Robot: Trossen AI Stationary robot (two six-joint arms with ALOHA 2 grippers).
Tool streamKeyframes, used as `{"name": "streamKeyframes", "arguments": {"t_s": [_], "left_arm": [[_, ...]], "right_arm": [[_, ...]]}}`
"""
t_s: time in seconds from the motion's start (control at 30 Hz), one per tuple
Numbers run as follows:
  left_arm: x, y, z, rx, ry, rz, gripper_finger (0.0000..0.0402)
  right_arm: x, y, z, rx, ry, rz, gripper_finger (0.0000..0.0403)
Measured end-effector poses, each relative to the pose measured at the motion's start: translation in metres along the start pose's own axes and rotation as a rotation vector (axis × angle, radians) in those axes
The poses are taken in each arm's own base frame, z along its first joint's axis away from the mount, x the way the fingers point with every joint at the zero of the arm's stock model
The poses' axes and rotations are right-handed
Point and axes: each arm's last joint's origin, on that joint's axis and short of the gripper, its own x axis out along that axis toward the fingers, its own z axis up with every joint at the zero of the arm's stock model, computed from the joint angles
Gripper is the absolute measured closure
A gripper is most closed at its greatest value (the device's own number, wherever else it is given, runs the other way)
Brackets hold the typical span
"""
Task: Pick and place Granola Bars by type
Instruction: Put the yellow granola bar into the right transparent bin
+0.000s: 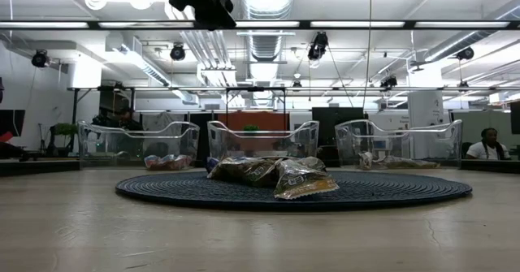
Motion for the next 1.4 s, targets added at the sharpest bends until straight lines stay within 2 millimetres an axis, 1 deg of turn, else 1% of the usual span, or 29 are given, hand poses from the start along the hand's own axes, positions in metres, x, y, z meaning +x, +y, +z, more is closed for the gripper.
{"name": "streamKeyframes", "arguments": {"t_s": [0.13,0.2,0.33,0.4,0.5,0.67,0.8,1.07,1.27,1.4], "left_arm": [[0.005,0.002,-0.002,0.016,0.023,0.017,0.0154],[0.011,0.002,-0.002,0.022,0.041,0.013,0.0154],[0.026,0.003,0.002,0.058,0.07,0.005,0.0154],[0.034,0.004,0.006,0.086,0.08,-0.003,0.0154],[0.048,0.004,0.012,0.132,0.1,-0.016,0.0154],[0.067,0.006,0.019,0.207,0.156,-0.049,0.0154],[0.081,0.007,0.017,0.249,0.234,-0.067,0.0154],[0.111,0.009,-0.004,0.307,0.365,-0.138,0.0154],[0.131,0.011,-0.019,0.295,0.443,-0.163,0.0154],[0.141,0.012,-0.026,0.29,0.491,-0.164,0.0154]], "right_arm": [[-0.027,0.008,-0.003,0.011,-0.077,-0.013,0.0394],[-0.038,0.011,-0.005,0.009,-0.108,-0.034,0.0394],[-0.052,0.014,-0.008,0.038,-0.149,-0.078,0.0394],[-0.055,0.015,-0.009,0.047,-0.16,-0.092,0.0394],[-0.057,0.015,-0.01,0.049,-0.162,-0.091,0.0394],[-0.053,0.014,-0.011,0.053,-0.147,-0.091,0.0394],[-0.048,0.012,-0.012,0.059,-0.118,-0.091,0.0394],[-0.044,0.011,-0.015,0.057,-0.101,-0.092,0.0394],[-0.041,0.01,-0.017,0.058,-0.092,-0.092,0.0394],[-0.039,0.01,-0.018,0.061,-0.085,-0.092,0.0394]]}}
